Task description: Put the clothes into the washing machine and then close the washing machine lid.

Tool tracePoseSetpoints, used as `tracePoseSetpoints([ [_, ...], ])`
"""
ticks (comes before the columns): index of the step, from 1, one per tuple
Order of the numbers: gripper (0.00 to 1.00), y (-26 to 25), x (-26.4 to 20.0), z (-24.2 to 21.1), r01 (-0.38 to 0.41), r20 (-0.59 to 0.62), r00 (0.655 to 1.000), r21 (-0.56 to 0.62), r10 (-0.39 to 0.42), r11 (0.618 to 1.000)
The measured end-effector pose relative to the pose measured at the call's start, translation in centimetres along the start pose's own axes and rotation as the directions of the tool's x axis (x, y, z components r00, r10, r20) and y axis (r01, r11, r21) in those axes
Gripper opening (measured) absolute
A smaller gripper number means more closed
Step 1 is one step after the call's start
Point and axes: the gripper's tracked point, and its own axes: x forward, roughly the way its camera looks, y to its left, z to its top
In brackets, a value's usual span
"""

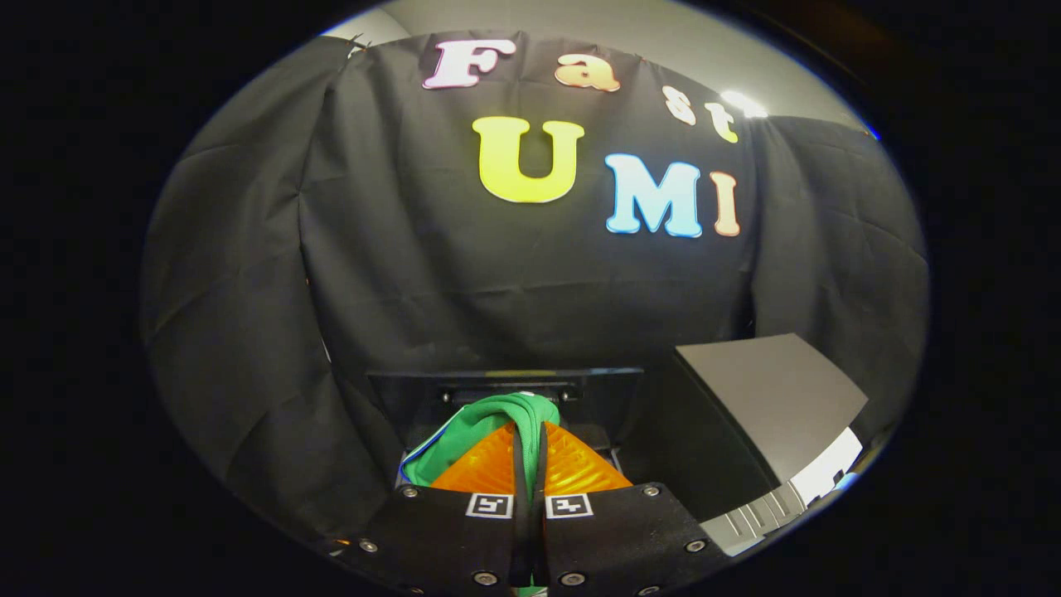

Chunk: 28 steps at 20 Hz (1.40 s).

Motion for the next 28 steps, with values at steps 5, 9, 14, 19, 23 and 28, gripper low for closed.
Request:
tracePoseSetpoints([
  [5, 0.0, -0.5, 3.4, -6.3, 0.043, -0.081, 0.996, -0.05, -0.047, 0.998],
  [9, 0.0, -0.5, 6.0, -11.2, 0.025, -0.174, 0.984, -0.075, -0.038, 0.997],
  [14, 0.0, -0.2, 8.4, -15.0, -0.01, -0.267, 0.964, -0.065, -0.007, 0.998],
  [19, 0.0, -0.4, 9.9, -19.7, -0.023, -0.378, 0.926, -0.067, -0.004, 0.997],
  [23, 0.0, -0.6, 10.1, -22.9, -0.034, -0.448, 0.894, -0.082, -0.006, 0.996],
  [28, 0.0, -0.2, 9.9, -24.1, -0.022, -0.461, 0.887, -0.107, -0.03, 0.994],
])
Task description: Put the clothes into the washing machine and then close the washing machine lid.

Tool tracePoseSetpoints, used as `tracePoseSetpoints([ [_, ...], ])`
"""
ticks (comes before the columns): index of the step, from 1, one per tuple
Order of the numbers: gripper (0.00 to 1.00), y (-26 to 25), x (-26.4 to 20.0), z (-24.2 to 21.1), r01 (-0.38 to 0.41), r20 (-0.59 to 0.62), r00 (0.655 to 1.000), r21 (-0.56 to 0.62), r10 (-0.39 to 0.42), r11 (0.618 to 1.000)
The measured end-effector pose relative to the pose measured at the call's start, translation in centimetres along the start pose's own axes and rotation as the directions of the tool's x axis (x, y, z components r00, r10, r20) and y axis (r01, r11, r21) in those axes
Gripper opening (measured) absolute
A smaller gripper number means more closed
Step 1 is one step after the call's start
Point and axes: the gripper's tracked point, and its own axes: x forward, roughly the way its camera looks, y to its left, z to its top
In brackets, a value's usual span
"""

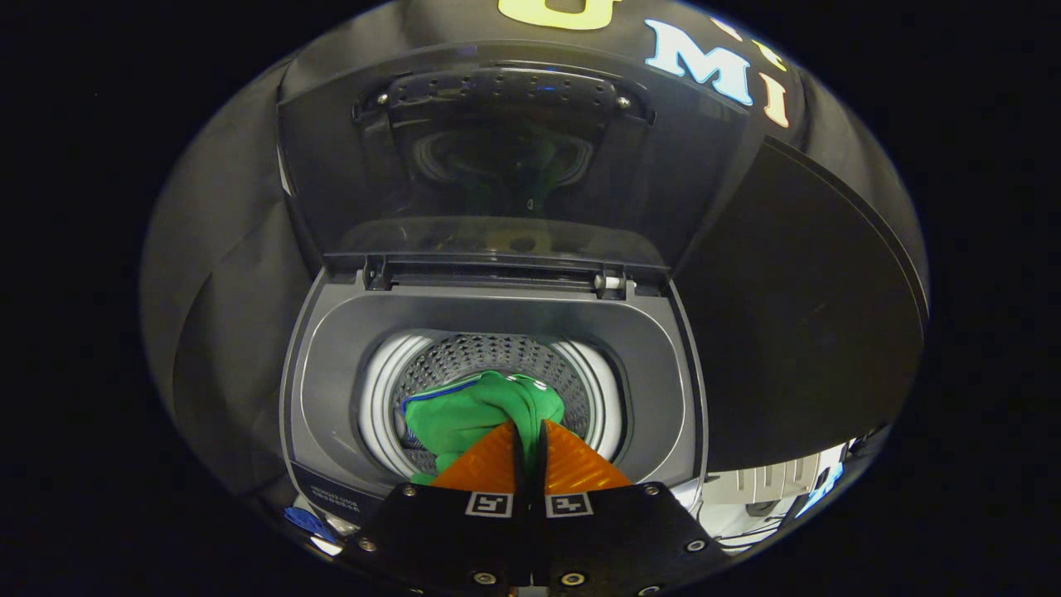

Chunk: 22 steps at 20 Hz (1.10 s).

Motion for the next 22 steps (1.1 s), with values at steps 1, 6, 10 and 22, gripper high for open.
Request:
tracePoseSetpoints([
  [1, 0.01, 0.0, 0.0, 0.2, 0.006, 0.005, 1.0, -0.015, -0.006, 1.0],
  [6, 0.67, 2.1, 0.4, 1.1, -0.054, 0.014, 0.998, -0.001, 0.054, 0.999],
  [10, 0.96, 2.3, -0.3, 2.4, -0.049, 0.046, 0.998, 0.002, 0.049, 0.999],
  [22, 0.96, 0.5, -5.7, 9.0, -0.016, 0.197, 0.98, 0.111, -0.007, 0.994],
])
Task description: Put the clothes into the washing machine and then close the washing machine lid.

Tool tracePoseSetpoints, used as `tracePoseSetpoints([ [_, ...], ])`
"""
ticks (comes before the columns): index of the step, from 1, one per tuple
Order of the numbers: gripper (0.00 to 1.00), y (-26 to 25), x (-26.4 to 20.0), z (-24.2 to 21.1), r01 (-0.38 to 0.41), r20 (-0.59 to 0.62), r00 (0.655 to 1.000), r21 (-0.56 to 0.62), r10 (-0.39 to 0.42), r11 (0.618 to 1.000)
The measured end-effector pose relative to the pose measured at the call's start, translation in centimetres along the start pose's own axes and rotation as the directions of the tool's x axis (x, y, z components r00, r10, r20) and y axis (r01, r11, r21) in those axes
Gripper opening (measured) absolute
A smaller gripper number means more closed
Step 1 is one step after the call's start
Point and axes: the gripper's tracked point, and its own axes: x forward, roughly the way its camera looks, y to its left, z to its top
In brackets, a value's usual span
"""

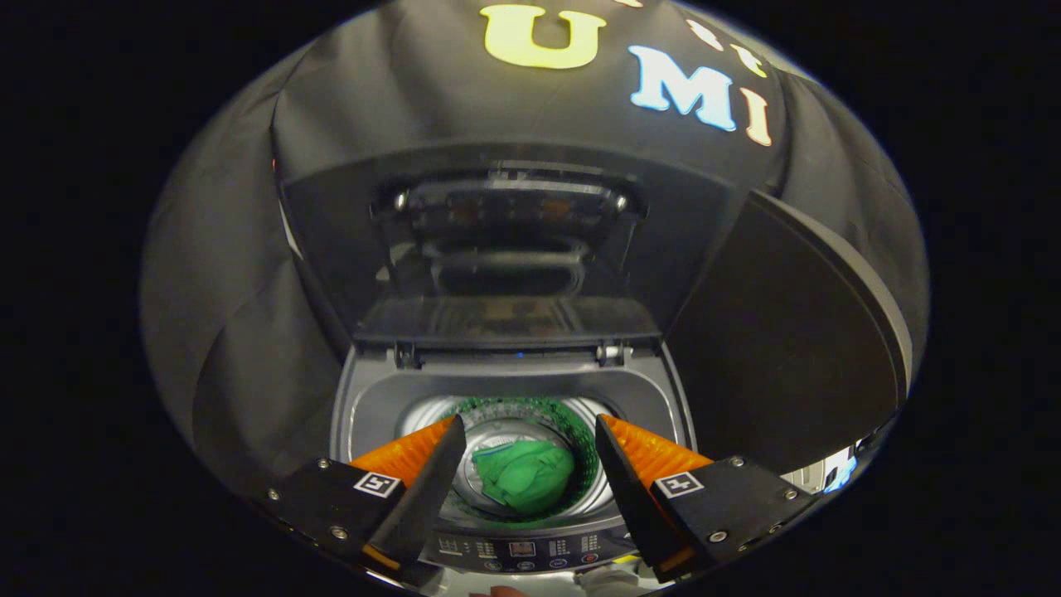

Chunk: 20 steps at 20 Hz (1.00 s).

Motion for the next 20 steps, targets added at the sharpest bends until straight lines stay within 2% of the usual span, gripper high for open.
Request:
tracePoseSetpoints([
  [5, 0.96, -2.3, -4.2, 8.9, 0.062, 0.143, 0.987, 0.035, -0.066, 0.997],
  [9, 0.95, -3.0, -4.4, 13.7, 0.07, 0.2, 0.976, 0.059, -0.081, 0.996],
  [11, 0.95, -3.2, -4.0, 15.6, 0.084, 0.208, 0.974, 0.049, -0.092, 0.995],
  [16, 0.95, -2.9, -1.1, 20.5, 0.058, 0.234, 0.97, 0.028, -0.063, 0.998],
  [20, 0.95, -2.9, 3.0, 21.4, 0.053, 0.189, 0.981, 0.012, -0.054, 0.999],
])
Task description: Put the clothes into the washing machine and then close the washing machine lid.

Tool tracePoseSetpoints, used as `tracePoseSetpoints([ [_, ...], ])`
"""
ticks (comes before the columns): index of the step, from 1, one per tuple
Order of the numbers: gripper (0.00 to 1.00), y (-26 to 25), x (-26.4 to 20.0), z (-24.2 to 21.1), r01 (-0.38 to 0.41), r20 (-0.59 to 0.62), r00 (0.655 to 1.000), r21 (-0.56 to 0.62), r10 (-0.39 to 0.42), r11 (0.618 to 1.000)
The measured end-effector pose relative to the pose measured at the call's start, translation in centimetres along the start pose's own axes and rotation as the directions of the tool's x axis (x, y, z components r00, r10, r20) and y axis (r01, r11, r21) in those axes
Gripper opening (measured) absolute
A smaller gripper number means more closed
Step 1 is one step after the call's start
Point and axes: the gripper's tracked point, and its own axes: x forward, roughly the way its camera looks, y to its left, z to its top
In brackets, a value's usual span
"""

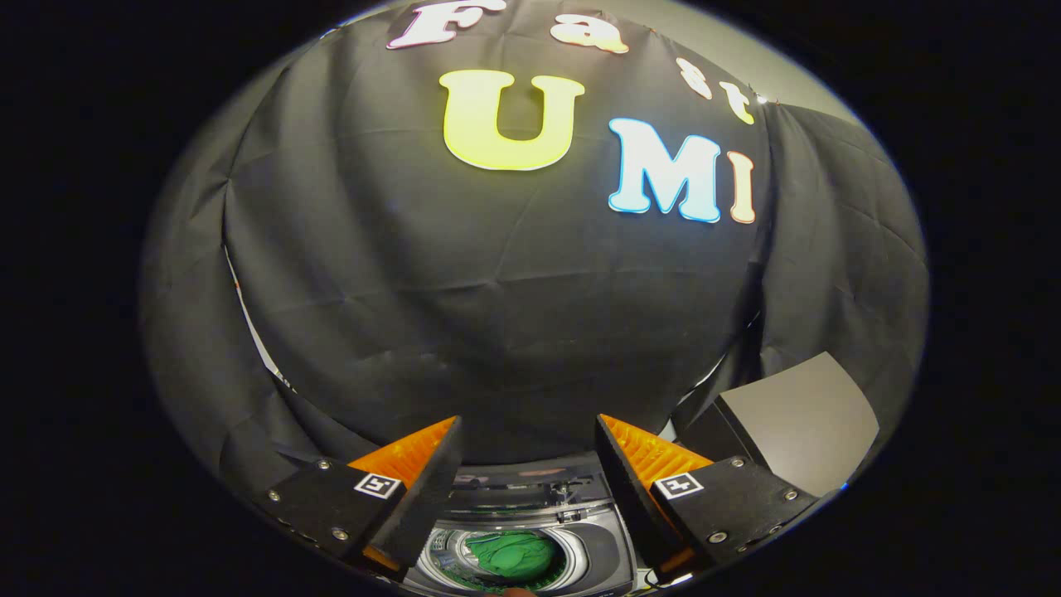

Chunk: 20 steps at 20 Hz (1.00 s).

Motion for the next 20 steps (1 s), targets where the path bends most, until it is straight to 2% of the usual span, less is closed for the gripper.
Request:
tracePoseSetpoints([
  [2, 0.95, -0.1, 1.8, -0.8, 0.007, -0.034, 0.999, 0.0, -0.007, 1.0],
  [7, 0.95, 0.7, 4.4, -2.9, -0.032, -0.079, 0.996, 0.026, 0.034, 0.999],
  [15, 0.96, 0.9, 4.2, -3.6, -0.057, -0.092, 0.994, 0.01, 0.058, 0.998],
  [20, 0.96, 0.8, 2.8, -4.2, -0.07, -0.06, 0.996, 0.01, 0.07, 0.998],
])
